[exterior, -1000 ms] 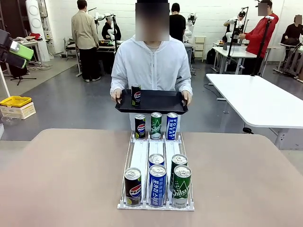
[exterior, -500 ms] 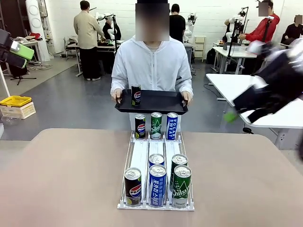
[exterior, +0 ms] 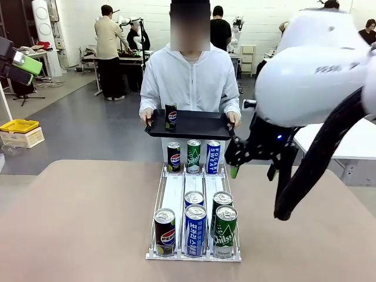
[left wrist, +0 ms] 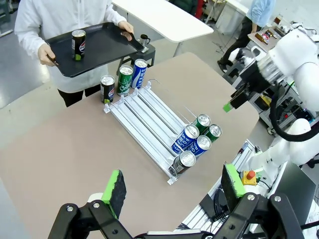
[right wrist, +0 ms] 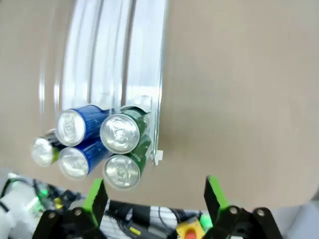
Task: Retrieve and hand over the desired beverage to the person.
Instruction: Pick up another can of the same type that the person held from the Automatic Can Dispenser.
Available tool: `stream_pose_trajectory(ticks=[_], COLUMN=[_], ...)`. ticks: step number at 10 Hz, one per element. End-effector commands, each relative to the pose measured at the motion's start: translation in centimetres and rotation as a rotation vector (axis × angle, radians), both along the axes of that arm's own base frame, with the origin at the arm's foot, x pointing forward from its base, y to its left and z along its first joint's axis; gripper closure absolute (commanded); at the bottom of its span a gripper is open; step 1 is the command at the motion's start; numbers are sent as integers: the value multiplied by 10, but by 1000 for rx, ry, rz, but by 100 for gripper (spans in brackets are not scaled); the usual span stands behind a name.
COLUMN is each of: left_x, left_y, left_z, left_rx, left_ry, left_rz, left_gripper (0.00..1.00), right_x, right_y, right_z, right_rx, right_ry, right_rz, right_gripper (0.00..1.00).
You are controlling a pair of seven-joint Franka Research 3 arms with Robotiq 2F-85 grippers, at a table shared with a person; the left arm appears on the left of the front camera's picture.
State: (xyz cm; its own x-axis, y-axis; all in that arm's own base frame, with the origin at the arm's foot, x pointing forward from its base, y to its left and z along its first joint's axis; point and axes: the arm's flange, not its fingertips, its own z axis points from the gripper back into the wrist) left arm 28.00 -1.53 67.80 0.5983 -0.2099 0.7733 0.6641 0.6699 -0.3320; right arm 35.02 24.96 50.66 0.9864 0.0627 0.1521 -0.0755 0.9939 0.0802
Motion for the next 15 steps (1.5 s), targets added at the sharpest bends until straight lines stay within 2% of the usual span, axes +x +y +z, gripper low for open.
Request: stream_pose_trajectory(ticks=[1,3,4,11,13,15], left_x=[1,1,1,1,1,1], left_y=[0,0,0,0,0,0], left_z=[0,0,0,0,0,0], left_rx=[-15,-15,-15,-15,-15,-15], left_ry=[-8,-8,-8,-8,-8,-8], left_rz=[-17,-17,-17,-17,-17,-17], left_gripper=[0,0,0,0,0,0], right_x=[7,9,5,7,0,-25], right_y=[15,9,11,11,30,48], right_z=[-3,-1,-15,-12,-24,-34], right_rx=[-41,-13,-23,-15,-25,-42], right_ry=[37,15,34,32,85,70], right_rz=[-3,29,5,9,35,45], right_gripper=[0,0,0,0,0,0])
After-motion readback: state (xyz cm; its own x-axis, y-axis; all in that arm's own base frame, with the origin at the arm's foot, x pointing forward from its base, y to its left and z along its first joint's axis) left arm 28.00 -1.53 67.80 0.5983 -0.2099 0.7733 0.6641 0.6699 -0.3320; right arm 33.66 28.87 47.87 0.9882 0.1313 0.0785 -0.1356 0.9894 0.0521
